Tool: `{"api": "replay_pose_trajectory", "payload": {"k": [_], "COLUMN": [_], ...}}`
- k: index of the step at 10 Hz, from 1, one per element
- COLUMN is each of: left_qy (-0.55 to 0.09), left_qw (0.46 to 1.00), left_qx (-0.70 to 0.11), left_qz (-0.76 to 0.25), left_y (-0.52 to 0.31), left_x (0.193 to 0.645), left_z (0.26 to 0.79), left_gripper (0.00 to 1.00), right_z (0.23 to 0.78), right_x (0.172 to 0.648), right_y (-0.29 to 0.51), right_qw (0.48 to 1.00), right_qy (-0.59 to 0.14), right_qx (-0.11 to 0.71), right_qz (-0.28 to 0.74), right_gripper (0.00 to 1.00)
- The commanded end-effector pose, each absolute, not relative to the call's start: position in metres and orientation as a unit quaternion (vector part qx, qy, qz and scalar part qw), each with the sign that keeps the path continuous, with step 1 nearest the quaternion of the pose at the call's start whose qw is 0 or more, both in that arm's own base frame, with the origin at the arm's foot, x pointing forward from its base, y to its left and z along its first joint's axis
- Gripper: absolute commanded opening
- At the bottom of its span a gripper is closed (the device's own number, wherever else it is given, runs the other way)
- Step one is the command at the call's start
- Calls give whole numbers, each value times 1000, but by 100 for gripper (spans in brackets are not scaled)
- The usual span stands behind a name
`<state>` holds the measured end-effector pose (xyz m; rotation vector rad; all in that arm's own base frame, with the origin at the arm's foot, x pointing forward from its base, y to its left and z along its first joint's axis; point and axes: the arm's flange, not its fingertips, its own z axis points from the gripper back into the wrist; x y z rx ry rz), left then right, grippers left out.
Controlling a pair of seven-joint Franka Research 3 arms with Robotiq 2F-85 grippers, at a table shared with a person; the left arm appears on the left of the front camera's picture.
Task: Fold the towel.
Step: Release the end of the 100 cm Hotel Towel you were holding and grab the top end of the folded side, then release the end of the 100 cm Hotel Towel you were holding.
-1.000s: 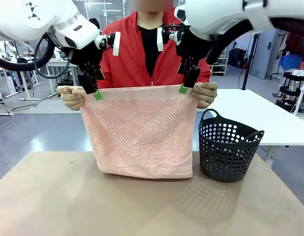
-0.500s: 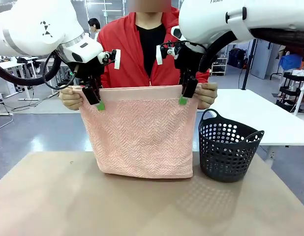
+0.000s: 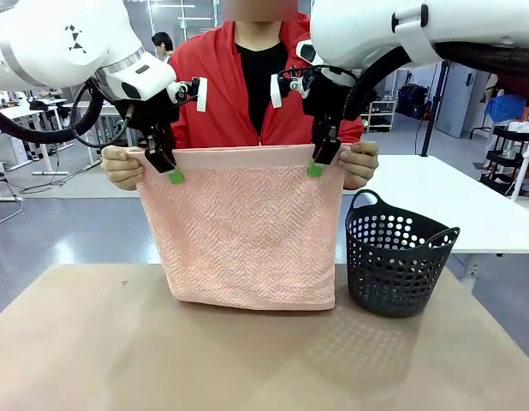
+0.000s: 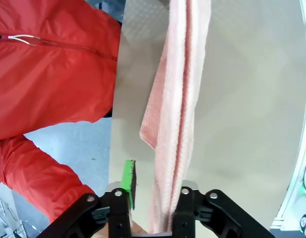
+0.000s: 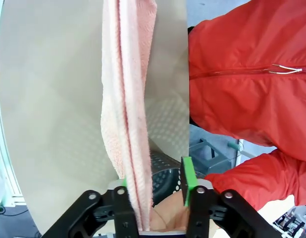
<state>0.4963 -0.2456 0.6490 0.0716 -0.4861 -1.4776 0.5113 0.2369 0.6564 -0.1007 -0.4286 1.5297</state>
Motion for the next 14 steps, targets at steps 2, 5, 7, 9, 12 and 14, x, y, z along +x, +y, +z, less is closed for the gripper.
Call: {"api": "replay_pose_trajectory", "payload": {"k": [2,5,7,9,12,14], "left_qy": [-223,-209,-224,-224,-224,-224], "left_qw": [713,727,720,720,720,720], "left_qx": [-6,-12,1,1,1,1], "left_qz": [-665,-654,-657,-657,-657,-657], "left_y": [-238,-226,-243,-243,-243,-243], "left_x": [491,484,491,491,491,491], "left_z": [658,654,654,654,654,654], "left_gripper": [0,0,0,0,0,0], "right_z": [658,663,655,655,655,655], "right_x": [516,521,513,513,513,513], "right_y": [235,228,233,233,233,233], "right_qw": [707,716,704,704,704,704], "right_qy": [-189,-183,-187,-187,-187,-187], "right_qx": [-37,-35,-42,-42,-42,-42], "right_qz": [681,672,684,684,684,684], "right_gripper": [0,0,0,0,0,0]}}
